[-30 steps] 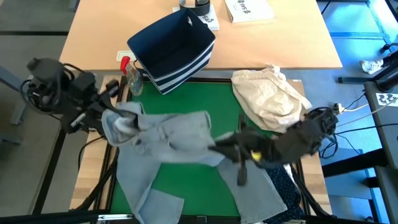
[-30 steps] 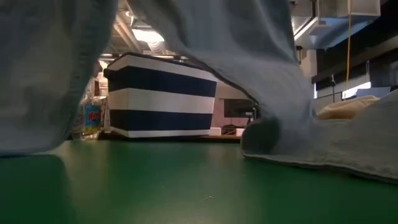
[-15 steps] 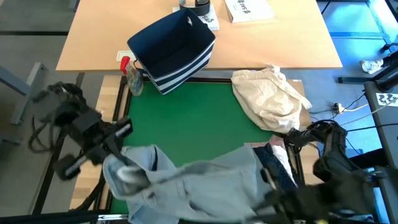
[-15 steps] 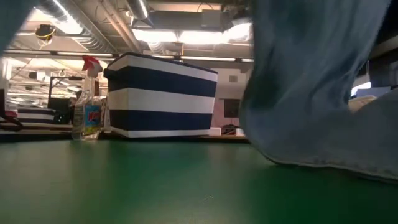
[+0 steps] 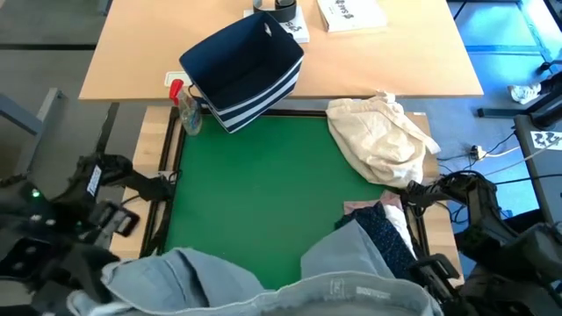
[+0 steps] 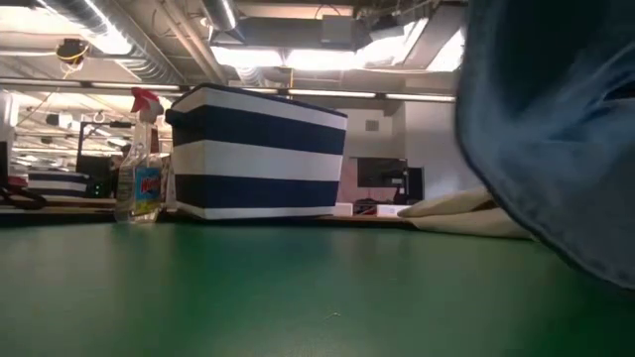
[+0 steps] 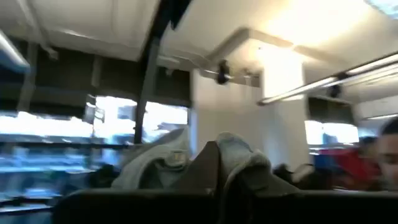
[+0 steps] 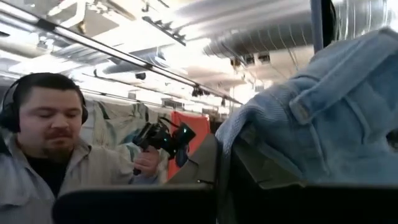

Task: Fold laundry
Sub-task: Fold the blue jeans

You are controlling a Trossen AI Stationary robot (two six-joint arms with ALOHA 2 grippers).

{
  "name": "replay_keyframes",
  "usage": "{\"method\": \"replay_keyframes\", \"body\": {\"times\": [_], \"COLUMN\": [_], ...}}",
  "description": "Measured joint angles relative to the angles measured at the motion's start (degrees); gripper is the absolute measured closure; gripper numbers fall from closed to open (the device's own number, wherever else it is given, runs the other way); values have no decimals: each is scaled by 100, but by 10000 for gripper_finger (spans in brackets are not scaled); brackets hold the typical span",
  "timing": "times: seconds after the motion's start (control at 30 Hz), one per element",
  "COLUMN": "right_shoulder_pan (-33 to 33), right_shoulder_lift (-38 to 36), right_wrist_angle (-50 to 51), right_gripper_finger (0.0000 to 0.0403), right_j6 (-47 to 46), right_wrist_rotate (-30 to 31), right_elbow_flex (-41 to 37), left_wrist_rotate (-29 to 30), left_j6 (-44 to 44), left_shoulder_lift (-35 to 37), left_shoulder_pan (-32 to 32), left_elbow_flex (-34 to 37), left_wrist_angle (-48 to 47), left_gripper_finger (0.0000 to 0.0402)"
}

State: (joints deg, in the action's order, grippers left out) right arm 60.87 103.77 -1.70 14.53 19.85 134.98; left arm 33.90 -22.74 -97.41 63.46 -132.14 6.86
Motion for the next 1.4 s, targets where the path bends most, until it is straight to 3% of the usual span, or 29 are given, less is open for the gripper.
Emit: {"method": "replay_keyframes", "body": {"times": [0.1,0.27,0.4,0.5,0.63,0.7,0.93,1.03,1.2,1.4], "right_shoulder_pan": [-158,-709,-1323,-1803,-2442,-2722,-3460,-3739,-4429,-5317], "right_shoulder_lift": [0,0,0,-61,-363,-491,-590,-625,-750,-1048], "right_wrist_angle": [-137,-218,-211,-97,797,1296,2909,3419,4540,6163], "right_gripper_finger": [383,382,382,382,382,382,381,381,381,381], "right_j6": [390,522,520,546,836,945,1000,966,470,-348], "right_wrist_rotate": [-312,-1499,-2129,-2171,-1354,-689,1731,2461,2715,2398], "right_elbow_flex": [-1,-1,-1,-1,1,13,2,2,3,4], "left_wrist_rotate": [293,479,1197,1737,2898,3554,3651,3645,3418,3355], "left_j6": [-770,-2097,-3606,-4932,-6037,-6068,-5895,-5888,-5856,-5919], "left_shoulder_lift": [-26,-22,29,212,576,851,1683,2079,2562,2738], "left_shoulder_pan": [165,320,490,622,674,619,37,-168,-312,-310], "left_elbow_flex": [-4,-51,-288,-293,-291,-291,-280,-283,-299,-267], "left_wrist_angle": [475,797,891,1134,1283,1146,361,335,324,39], "left_gripper_finger": [393,392,392,391,391,391,391,391,391,391]}}
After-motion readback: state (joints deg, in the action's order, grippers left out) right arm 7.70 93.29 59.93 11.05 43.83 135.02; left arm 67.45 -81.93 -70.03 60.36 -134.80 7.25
